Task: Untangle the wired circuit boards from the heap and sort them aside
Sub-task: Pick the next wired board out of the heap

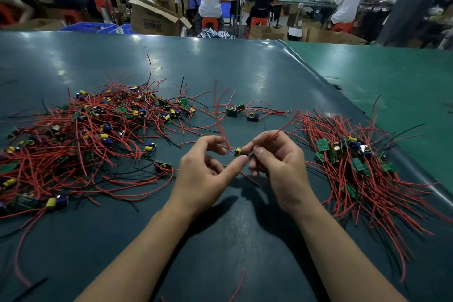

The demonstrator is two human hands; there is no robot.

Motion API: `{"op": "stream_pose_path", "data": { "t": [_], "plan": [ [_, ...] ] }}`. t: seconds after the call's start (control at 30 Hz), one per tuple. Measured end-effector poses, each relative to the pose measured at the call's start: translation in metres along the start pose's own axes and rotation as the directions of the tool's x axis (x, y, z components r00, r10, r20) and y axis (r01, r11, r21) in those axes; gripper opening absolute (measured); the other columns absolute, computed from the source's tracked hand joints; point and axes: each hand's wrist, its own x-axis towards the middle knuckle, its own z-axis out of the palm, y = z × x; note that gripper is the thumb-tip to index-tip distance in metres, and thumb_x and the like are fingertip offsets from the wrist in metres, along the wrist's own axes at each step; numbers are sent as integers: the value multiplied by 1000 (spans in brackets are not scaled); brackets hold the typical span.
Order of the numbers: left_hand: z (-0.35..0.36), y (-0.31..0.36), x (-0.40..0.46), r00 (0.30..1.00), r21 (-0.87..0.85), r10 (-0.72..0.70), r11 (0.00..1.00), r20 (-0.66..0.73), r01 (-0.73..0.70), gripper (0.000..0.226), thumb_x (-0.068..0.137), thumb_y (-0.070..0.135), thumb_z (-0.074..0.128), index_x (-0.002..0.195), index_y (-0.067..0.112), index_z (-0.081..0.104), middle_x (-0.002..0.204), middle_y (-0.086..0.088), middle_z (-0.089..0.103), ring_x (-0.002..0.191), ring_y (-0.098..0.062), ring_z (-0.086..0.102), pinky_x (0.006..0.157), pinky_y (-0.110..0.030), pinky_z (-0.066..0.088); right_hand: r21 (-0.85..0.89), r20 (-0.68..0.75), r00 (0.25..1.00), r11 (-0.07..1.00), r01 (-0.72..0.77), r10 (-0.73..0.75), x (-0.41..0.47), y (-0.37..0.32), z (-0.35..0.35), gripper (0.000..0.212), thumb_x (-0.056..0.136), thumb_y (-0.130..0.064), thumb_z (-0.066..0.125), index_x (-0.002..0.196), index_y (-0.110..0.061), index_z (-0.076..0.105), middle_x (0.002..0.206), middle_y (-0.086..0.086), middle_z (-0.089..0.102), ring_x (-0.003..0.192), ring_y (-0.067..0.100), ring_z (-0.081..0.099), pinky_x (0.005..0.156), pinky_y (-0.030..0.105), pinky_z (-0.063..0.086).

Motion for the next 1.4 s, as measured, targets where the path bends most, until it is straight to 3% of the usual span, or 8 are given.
{"op": "stream_pose_path", "data": {
  "t": [0.13,0.3,0.47,0.7,1.07,1.23,1.33,1.4],
  "plan": [
    [-2,-2,6,990,-136,-109,983,94,121,26,78,21,78,99,9,67,77,-7,70,62,-24,66,53,-30,55,-152,-11,992,981,119,-122,-4,2,4,30,93,15,48,90,-15,47,75,6,68,54,14,55,49,25,47],
    [-5,0,10,983,-352,-133,920,126,169,23,81,-7,70,98,0,57,86,-15,69,76,-23,70,74,-34,59,-8,-68,995,998,69,-69,0,1,8,34,93,11,51,103,-17,35,89,11,74,60,20,67,53,23,52],
    [-4,2,11,972,-402,-174,888,161,225,28,78,-5,72,99,1,56,82,-7,70,68,-18,67,64,-25,56,51,-109,986,992,-119,124,0,5,9,2,88,-5,66,90,-6,65,82,11,71,58,18,66,52,24,54],
    [-4,2,11,972,-356,-172,908,160,219,20,76,0,76,91,2,64,77,-6,72,68,-17,68,66,-22,55,-41,-129,986,993,-112,106,1,7,7,9,85,-8,73,77,-11,71,72,7,71,56,19,64,50,26,52],
    [-2,1,11,976,-377,-203,900,74,216,17,75,-8,75,78,1,61,65,-2,69,53,-13,63,54,-19,50,181,-556,824,984,-11,111,18,4,-11,11,91,-7,66,81,-13,66,62,-3,69,39,5,51,37,16,39],
    [-4,0,12,967,-364,-224,896,118,253,16,76,-6,75,78,3,61,67,-8,71,53,-15,61,57,-23,53,-128,-528,845,992,16,-82,15,7,-15,20,92,-5,64,99,-22,71,72,-5,69,37,5,52,36,18,42],
    [-5,1,11,968,-359,-221,899,120,250,16,77,-5,75,80,2,61,67,-9,71,53,-15,62,56,-21,52,-565,-393,838,819,104,-378,14,10,-21,22,91,-6,67,104,-22,74,81,4,73,43,15,60,49,34,55],
    [-5,1,10,969,-354,-214,903,124,245,16,76,-5,75,83,-1,61,69,-11,71,54,-16,62,56,-21,51,-682,-346,814,721,123,-466,15,10,-24,19,90,-6,67,107,-13,75,81,5,73,52,21,63,58,43,57]
  ]
}}
